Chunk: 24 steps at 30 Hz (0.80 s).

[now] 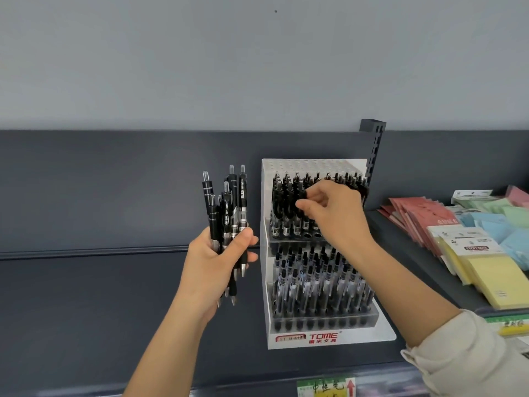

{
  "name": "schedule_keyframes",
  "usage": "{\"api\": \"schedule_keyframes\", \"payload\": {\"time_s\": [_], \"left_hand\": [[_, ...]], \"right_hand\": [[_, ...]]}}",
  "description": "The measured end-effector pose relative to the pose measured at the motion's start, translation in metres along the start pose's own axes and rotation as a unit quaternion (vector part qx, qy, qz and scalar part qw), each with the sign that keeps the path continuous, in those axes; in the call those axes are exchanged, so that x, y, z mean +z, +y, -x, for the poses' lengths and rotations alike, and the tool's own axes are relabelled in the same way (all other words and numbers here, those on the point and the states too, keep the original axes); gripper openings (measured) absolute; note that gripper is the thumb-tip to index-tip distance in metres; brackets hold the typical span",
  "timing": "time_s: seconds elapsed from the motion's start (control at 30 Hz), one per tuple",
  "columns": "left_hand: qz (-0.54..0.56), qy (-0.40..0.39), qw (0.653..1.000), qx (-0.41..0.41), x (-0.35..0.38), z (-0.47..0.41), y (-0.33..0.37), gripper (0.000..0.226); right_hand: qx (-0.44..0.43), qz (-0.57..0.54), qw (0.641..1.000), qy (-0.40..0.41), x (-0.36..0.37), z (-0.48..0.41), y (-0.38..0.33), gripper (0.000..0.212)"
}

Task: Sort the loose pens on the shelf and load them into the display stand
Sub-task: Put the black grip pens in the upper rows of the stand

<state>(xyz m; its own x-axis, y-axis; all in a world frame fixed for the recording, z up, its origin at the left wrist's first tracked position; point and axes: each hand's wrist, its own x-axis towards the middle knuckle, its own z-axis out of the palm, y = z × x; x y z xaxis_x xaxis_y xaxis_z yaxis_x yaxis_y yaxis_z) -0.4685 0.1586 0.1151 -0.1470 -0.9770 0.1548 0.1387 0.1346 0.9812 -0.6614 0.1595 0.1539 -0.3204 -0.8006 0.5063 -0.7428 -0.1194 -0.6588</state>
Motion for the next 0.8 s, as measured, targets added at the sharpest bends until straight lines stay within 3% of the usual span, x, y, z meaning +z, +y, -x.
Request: {"api": "schedule_keyframes", "payload": {"time_s": [0.23, 0.37, 0.57, 0.67, 0.8], "left_hand": [[-0.011, -0.024, 1.000, 0.001, 0.007, 0.003, 0.002, 0.016], [-0.006, -0.042, 0.999, 0.007, 0.012, 0.005, 0.003, 0.015], [-0.008, -0.057, 0.998, 0.023, 0.015, 0.008, 0.003, 0.017], [-0.015, -0.068, 0.997, 0.028, 0.015, 0.009, 0.003, 0.016], [-0.034, -0.090, 0.995, 0.022, 0.012, 0.011, 0.003, 0.017]], "right_hand": [[0.017, 0.004, 1.000, 0.005, -0.002, 0.004, 0.004, 0.022], [0.010, -0.049, 0.997, 0.053, -0.009, 0.016, -0.007, 0.020], [0.044, -0.185, 0.974, -0.127, -0.002, 0.035, -0.028, 0.017], [0.089, -0.284, 0.944, -0.140, -0.001, 0.039, -0.031, 0.005], [0.108, -0.281, 0.946, -0.123, 0.001, 0.041, -0.030, 0.020]]}}
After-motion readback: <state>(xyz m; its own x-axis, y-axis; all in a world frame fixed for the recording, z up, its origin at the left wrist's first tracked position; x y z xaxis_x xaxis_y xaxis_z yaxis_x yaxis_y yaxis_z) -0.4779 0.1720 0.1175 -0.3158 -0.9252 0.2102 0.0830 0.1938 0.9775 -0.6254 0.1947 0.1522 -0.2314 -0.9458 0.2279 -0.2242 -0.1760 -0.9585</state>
